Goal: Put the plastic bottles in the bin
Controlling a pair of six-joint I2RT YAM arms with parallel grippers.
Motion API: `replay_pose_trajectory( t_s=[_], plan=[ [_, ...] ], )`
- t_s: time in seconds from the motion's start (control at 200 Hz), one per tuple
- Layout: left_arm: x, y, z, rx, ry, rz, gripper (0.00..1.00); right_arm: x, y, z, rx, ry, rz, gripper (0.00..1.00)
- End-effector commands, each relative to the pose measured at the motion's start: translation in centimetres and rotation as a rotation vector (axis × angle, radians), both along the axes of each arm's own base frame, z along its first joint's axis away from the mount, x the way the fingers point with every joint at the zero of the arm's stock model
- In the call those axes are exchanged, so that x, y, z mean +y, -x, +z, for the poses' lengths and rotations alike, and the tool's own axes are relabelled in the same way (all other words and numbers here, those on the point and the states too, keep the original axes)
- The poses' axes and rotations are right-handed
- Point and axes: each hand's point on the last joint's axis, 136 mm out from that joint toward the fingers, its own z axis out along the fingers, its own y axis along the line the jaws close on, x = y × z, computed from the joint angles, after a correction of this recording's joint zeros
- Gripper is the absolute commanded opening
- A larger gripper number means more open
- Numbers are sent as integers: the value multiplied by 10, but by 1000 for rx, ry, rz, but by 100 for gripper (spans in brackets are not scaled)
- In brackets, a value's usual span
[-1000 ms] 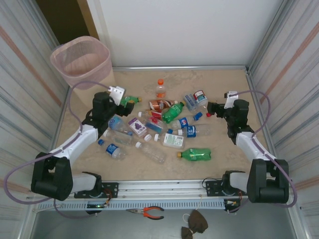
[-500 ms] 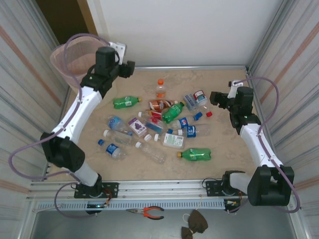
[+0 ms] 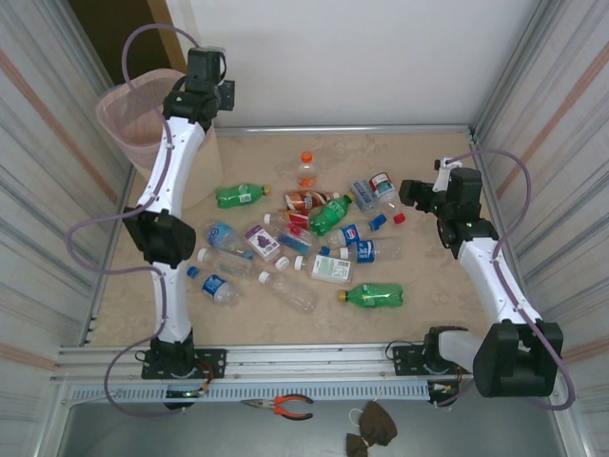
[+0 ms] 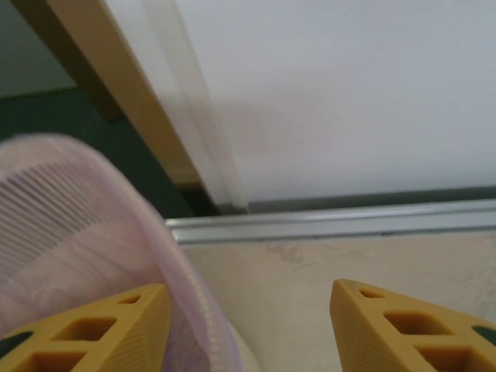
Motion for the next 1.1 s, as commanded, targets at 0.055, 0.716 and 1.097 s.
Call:
replay_pose_trajectory(
  t_s=[0.055,0.716,1.097],
  plan=[
    [6,-1,-17,52,60,3,49,2,0,14,-25,-16,-12,85],
    [25,70,-23,211,-119,-162,7,11,-3,23,-40,-24,17,84],
    [50,138,-34,305,-180,-335,0,26,-2,27,-50,-26,58,83]
  ],
)
